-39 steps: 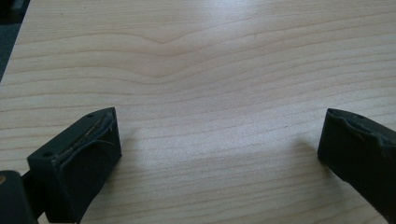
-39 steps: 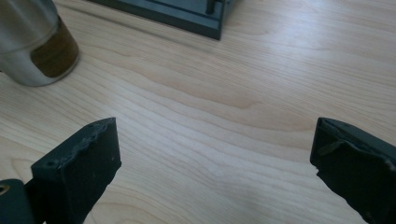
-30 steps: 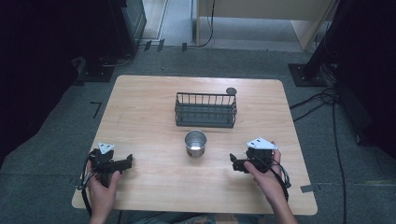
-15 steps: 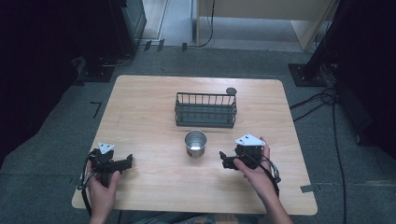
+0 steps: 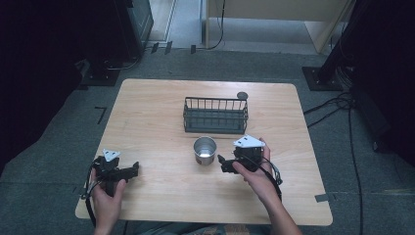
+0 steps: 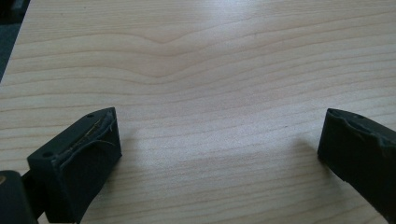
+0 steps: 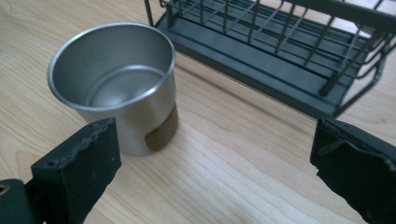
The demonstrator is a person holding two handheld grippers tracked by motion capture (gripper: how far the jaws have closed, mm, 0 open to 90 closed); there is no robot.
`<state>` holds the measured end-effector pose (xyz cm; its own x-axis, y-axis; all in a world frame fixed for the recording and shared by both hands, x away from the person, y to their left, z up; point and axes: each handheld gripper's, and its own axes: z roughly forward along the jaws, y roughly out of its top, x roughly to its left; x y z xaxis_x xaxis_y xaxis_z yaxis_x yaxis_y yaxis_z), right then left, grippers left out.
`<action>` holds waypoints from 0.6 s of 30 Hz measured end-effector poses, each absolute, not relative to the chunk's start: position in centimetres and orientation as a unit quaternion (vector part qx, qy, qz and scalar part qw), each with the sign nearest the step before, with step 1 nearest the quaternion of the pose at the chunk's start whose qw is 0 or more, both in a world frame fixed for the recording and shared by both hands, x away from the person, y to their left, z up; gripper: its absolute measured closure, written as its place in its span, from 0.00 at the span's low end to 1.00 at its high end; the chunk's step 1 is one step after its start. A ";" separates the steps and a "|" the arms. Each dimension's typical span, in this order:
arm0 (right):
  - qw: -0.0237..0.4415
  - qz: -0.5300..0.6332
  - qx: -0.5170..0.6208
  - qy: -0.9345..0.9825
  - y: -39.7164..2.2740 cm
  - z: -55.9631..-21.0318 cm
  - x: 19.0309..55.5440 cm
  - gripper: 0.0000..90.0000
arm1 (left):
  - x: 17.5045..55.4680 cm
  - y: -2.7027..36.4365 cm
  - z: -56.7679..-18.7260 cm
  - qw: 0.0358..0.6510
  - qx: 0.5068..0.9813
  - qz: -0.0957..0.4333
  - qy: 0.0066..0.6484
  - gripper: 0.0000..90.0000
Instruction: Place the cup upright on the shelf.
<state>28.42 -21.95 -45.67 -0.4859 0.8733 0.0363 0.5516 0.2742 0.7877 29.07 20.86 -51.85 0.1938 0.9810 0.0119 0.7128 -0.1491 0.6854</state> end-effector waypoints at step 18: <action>0.189 0.398 0.446 0.779 -19.1 -45.8 29.3 0.01 | 29.1 20.9 -51.9 0.281 0.720 0.238 0.588 0.00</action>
